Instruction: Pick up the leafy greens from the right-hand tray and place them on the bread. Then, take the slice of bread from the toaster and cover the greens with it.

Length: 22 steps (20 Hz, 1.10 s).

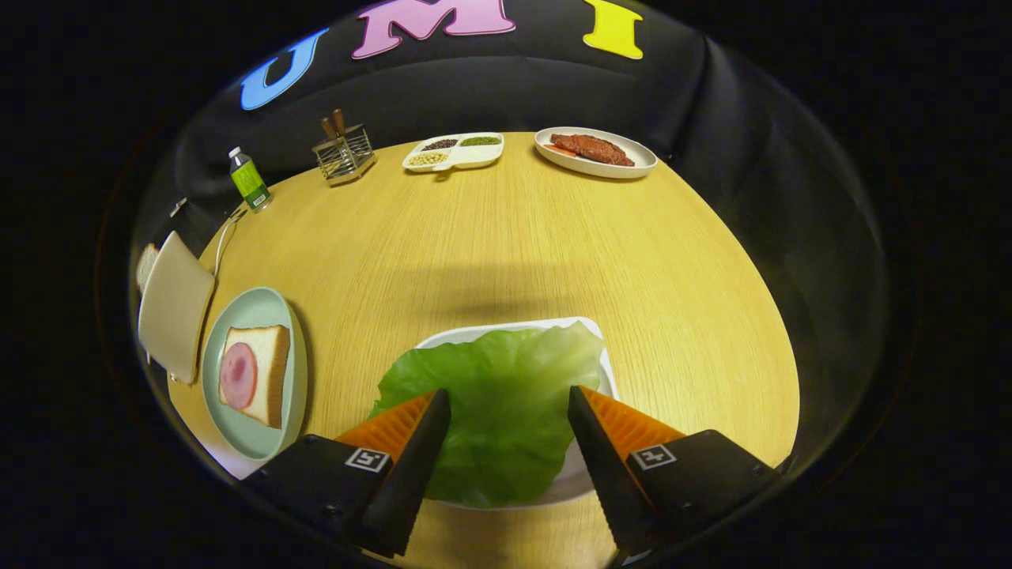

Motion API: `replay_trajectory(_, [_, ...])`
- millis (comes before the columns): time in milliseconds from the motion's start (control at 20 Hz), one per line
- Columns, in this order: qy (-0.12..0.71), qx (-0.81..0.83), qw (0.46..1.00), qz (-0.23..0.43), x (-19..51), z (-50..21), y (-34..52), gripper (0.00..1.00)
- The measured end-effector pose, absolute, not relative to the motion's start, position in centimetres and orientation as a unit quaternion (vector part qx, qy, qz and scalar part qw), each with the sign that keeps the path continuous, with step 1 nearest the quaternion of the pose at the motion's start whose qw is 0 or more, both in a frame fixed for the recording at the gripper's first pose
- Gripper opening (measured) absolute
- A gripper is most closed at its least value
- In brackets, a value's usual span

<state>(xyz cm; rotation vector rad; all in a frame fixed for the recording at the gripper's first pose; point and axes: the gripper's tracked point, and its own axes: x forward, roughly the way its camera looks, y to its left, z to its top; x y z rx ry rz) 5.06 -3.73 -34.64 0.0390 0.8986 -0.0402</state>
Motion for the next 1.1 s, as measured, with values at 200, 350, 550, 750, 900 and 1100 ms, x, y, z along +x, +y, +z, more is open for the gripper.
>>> replay_trajectory(200, [0.436,0.015,0.899,-0.019,5.2,-34.6,-3.9,0.86])
replay_trajectory(350, [0.440,0.016,0.898,-0.015,5.2,-34.6,-3.8,0.65])
replay_trajectory(550, [0.444,0.014,0.896,-0.012,5.2,-34.5,-4.1,0.40])
replay_trajectory(750, [0.442,0.008,0.897,0.001,5.4,-34.7,-4.0,0.16])
replay_trajectory(900, [0.447,0.016,0.894,0.017,5.3,-34.4,-3.7,0.08])
replay_trajectory(1100, [0.455,0.043,0.889,0.021,5.4,-33.5,-3.6,0.08])
